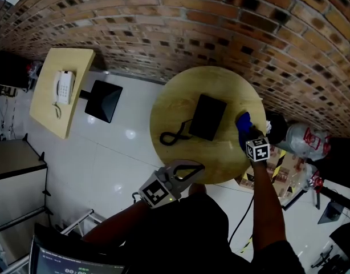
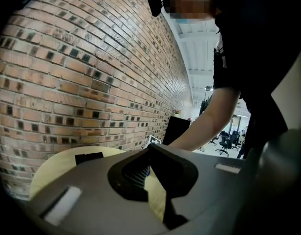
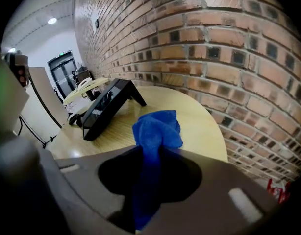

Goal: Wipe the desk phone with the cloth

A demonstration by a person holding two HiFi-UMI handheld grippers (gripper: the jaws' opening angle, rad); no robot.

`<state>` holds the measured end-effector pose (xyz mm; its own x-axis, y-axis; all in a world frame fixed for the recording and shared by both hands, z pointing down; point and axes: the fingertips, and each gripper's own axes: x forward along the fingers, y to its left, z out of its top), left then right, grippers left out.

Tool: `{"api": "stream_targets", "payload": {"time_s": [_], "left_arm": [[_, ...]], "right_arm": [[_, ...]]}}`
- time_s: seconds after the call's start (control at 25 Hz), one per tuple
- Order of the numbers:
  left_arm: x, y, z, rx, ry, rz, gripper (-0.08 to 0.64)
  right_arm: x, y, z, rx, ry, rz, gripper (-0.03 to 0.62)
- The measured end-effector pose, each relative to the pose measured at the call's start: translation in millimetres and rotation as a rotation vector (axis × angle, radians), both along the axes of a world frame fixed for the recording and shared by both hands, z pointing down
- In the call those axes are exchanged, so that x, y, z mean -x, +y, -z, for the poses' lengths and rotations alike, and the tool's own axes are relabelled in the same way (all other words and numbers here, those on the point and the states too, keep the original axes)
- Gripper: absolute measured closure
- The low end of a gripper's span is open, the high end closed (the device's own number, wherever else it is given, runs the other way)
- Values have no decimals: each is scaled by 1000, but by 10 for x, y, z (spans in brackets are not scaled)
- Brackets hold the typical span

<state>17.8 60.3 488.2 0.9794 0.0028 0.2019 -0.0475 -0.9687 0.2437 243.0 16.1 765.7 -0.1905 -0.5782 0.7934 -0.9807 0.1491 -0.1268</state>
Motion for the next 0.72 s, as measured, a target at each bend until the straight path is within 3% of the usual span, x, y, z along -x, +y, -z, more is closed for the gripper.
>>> {"api": "stream_targets", "payload": {"time_s": [0.44,0.72], "left_arm": [[-148,-5,-54,7,-15,-6,572],[-188,21,-72,9,-22,-15,572]], "right_arm": [[-98,33,-192,44,-44,-8,481],[-269,-18,-242,42,-20,-37,343]]}}
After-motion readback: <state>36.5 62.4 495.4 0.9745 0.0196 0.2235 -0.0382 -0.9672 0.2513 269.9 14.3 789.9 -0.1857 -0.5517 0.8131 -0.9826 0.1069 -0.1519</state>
